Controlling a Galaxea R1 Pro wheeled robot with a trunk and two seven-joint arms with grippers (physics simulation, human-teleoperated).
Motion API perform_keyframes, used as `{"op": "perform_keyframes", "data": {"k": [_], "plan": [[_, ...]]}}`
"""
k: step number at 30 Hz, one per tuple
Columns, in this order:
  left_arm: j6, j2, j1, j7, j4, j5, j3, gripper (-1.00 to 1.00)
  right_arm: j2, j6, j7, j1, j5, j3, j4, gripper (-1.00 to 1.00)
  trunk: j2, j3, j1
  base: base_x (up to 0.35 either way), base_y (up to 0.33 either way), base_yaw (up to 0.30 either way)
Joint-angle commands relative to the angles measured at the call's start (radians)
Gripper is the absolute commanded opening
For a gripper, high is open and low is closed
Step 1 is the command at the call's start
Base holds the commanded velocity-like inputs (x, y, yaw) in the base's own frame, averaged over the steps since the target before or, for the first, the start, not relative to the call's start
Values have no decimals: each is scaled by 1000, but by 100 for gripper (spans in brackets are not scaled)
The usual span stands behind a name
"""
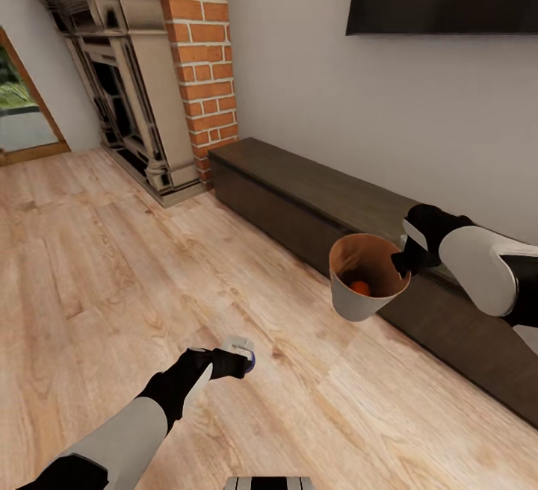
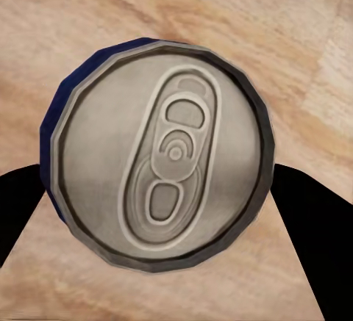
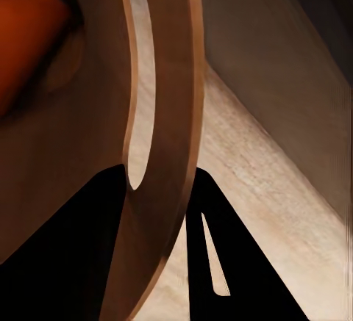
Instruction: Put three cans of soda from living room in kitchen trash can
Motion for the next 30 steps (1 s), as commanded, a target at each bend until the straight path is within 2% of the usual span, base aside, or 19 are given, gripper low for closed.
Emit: {"op": "perform_keyframes", "data": {"k": [1,14,17,20,26,28,30], "plan": [[0,1,0,1,-1,0,0,-100,1,0,3,1,-10,-11,0,-100,0,4,0,0,0,218],[3,4,0,-2,-4,3,3,-100,21,0,1,20,-9,-10,-2,-100,3,54,-6,0,0,219],[3,5,-1,-22,-4,3,3,-100,21,0,1,27,-9,-10,-2,-100,4,66,-8,0,0,219],[8,29,-2,-52,-4,3,5,-100,21,0,1,38,-8,-10,-3,-100,5,77,-9,0,0,219],[13,64,-3,-62,-5,4,5,-100,21,0,1,67,-10,-10,-9,-100,6,101,-12,0,0,219],[14,83,-4,-63,-9,19,7,-100,21,0,1,75,-10,-10,-9,-100,7,108,-13,0,0,219],[16,106,-4,-64,-24,50,11,-100,21,0,2,83,-10,-10,-9,-100,7,116,-13,0,0,219]]}}
